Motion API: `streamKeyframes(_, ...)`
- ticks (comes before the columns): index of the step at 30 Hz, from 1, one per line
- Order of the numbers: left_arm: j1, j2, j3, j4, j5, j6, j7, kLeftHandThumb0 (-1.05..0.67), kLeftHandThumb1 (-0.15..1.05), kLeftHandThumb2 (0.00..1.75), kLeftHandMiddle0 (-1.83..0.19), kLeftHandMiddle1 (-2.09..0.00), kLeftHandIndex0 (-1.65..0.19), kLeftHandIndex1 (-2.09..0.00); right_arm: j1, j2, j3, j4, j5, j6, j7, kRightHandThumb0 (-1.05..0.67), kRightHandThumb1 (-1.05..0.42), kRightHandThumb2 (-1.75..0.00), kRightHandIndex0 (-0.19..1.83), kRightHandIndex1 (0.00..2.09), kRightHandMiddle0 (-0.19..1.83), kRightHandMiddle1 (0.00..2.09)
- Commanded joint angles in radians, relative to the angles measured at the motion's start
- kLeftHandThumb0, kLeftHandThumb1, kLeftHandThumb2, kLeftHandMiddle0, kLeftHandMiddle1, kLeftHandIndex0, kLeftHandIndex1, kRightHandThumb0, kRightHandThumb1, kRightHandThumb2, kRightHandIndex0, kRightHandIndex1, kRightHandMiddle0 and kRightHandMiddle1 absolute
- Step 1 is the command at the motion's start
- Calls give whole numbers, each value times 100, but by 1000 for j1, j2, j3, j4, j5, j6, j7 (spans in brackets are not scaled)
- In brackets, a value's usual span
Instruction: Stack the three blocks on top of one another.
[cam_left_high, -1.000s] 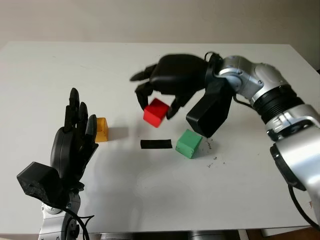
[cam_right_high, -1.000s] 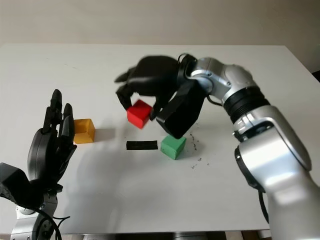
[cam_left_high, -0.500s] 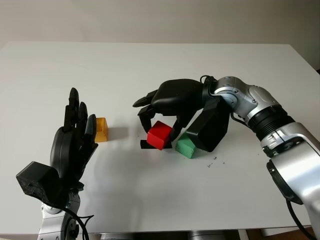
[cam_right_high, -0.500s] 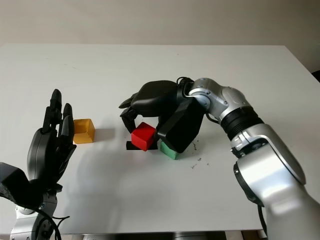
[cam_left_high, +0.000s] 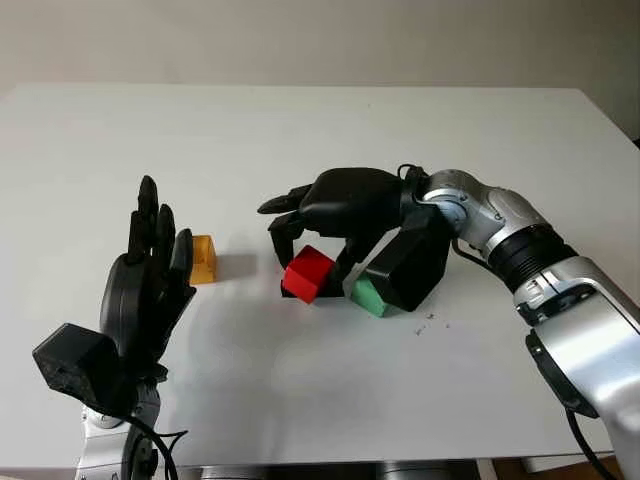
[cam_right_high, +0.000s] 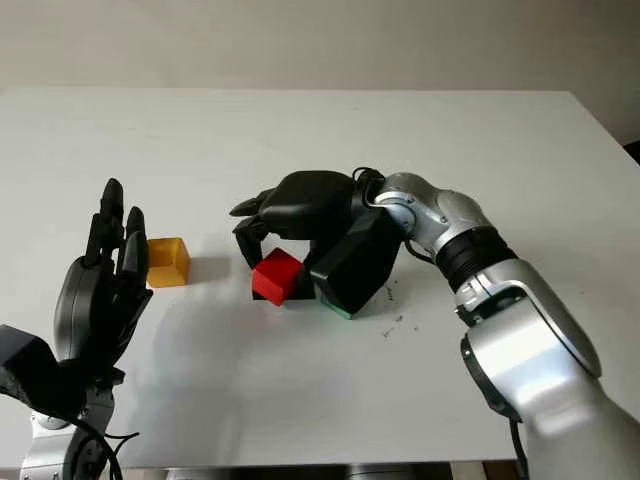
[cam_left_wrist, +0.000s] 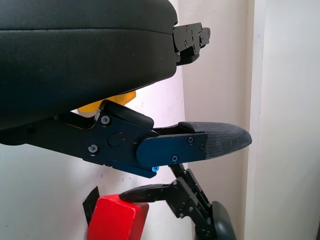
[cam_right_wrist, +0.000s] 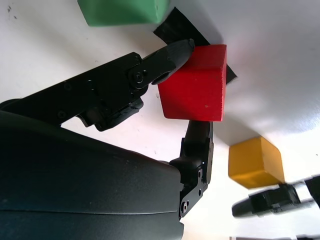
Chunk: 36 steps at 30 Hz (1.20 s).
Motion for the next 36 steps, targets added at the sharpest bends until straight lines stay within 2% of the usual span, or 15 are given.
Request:
streamKeyframes(1,6,8,1,-19,5,0,-3,-74,105,49,14,-5,13,-5,-10,0,4,8,-14,-5,-20,-45,-93,-5,22,5,40,136)
streamKeyframes(13,5,-2,-1,-14,0,-3,1,-74,105,48,14,-5,13,-5,-23,-4,21,33,-50,-36,-52,-45,-92,-5,22,5,40,133)
streamKeyframes(17,4,-4,-3,-13,7,-7,7,-74,105,47,14,-5,13,-5,-26,-2,17,41,-32,-36,-9,-46,-93,-6,21,5,41,134)
streamKeyframes(19,5,-5,-5,-15,12,-6,11,-74,105,48,14,-5,13,-5,-29,-5,14,28,-16,-20,44,-49,-95,-6,15,2,31,131)
streamKeyframes(21,7,-3,-6,-14,12,-9,9,-74,105,48,14,-5,13,-5,-28,-8,7,14,-2,-11,80,-55,-94,-6,10,2,16,117)
streamKeyframes(22,8,-2,-6,-14,9,-7,7,-74,105,49,15,-5,14,-5,-26,-10,3,7,4,-10,90,-60,-92,-5,4,3,9,86)
streamKeyframes(23,8,-1,-5,-11,6,-10,3,-74,105,49,15,-5,14,-5,-25,-13,1,1,6,-8,96,-64,-92,-5,-1,3,7,65)
streamKeyframes(25,7,-5,-3,-11,2,-10,6,-74,105,49,14,-5,14,-5,-25,-19,2,-15,0,0,104,-70,-92,-6,-11,2,0,32)
streamKeyframes(30,5,-3,-4,-5,8,-15,8,-74,105,48,13,-6,12,-6,-29,-40,-2,-62,-8,24,121,-78,-93,-6,-19,0,-18,4)
streamKeyframes(36,2,-1,-1,-3,0,-13,2,-74,105,48,14,-5,13,-5,-30,-60,-40,-93,43,53,140,-82,-92,-5,-19,0,-19,0)
